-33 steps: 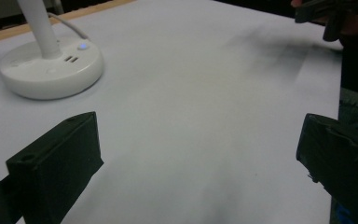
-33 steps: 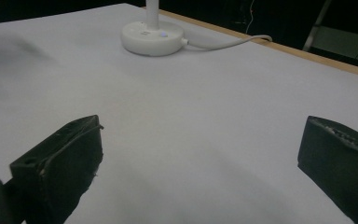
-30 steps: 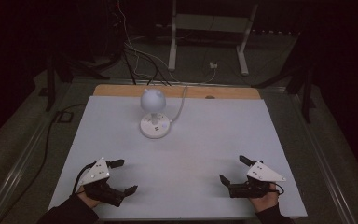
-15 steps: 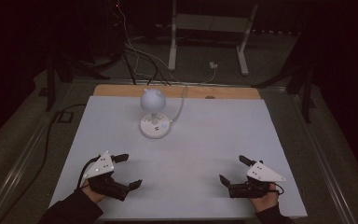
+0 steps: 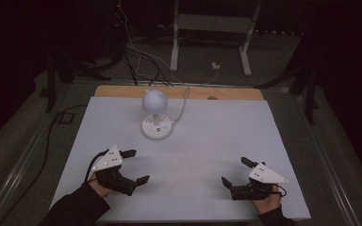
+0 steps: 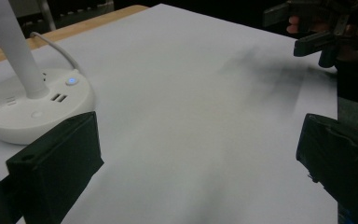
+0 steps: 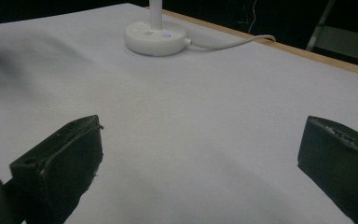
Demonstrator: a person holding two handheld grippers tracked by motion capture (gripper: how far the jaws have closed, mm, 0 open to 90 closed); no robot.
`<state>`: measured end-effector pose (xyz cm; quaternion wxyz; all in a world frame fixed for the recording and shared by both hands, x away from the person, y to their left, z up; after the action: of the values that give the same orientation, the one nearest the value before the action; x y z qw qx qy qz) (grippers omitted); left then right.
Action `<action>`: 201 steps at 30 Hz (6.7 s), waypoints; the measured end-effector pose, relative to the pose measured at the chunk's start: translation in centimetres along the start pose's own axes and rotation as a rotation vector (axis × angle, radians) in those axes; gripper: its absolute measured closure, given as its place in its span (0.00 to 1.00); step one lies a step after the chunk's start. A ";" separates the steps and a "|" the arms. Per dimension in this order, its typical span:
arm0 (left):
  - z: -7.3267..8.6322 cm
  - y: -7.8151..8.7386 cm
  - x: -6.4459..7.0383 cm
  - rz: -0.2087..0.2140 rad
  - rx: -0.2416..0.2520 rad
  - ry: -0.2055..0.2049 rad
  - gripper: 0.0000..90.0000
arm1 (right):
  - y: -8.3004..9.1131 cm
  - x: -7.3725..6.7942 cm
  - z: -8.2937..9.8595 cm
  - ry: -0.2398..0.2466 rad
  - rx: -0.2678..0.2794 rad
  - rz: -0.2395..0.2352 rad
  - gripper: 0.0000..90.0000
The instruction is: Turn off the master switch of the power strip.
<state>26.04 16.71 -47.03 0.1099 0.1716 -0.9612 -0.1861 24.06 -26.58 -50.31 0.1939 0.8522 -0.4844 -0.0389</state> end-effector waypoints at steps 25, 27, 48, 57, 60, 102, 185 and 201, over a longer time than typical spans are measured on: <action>-2.7 -2.9 -1.5 -0.017 -0.018 -0.003 0.00 | 0.1 -0.1 0.0 0.001 0.003 -0.004 0.00; -2.8 -3.1 -1.7 -0.031 -0.016 0.006 0.00 | 0.0 0.0 0.0 -0.005 0.004 -0.008 0.00; -4.5 -6.2 -3.6 -0.152 0.019 0.050 0.00 | 0.2 0.0 -0.1 -0.015 0.012 -0.015 0.00; -5.3 -8.0 -4.3 -0.187 0.016 0.057 0.00 | 0.1 -0.1 -0.2 -0.019 0.017 -0.027 0.00; -5.5 -8.6 -4.5 -0.202 0.039 0.071 0.00 | 0.1 -0.1 -0.2 -0.019 0.017 -0.028 0.00; -5.0 -13.4 -7.8 -0.508 0.034 0.104 0.64 | 0.4 0.2 -0.1 -0.037 0.022 -0.033 0.00; -3.0 -17.1 -10.4 -0.602 -0.234 -0.013 1.00 | 0.5 0.2 0.0 -0.036 0.016 -0.049 0.00; -3.0 -17.0 -10.6 -0.628 -0.275 -0.077 1.00 | 0.5 0.2 0.0 -0.036 0.012 -0.050 0.00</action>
<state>41.49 4.82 -52.63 0.0332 0.4357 -0.8308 -0.3447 23.77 -26.93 -50.10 0.1790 0.8644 -0.4664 -0.0561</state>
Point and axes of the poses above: each handheld gripper's, and its own axes: y roughly backward along the jaws, z roughly out of its underside, x roughly to its right, the point moved 1 cm from there along -y, roughly forward along the jaws, and after that the axes turned 10 degrees about z, right-handed, at the moved point
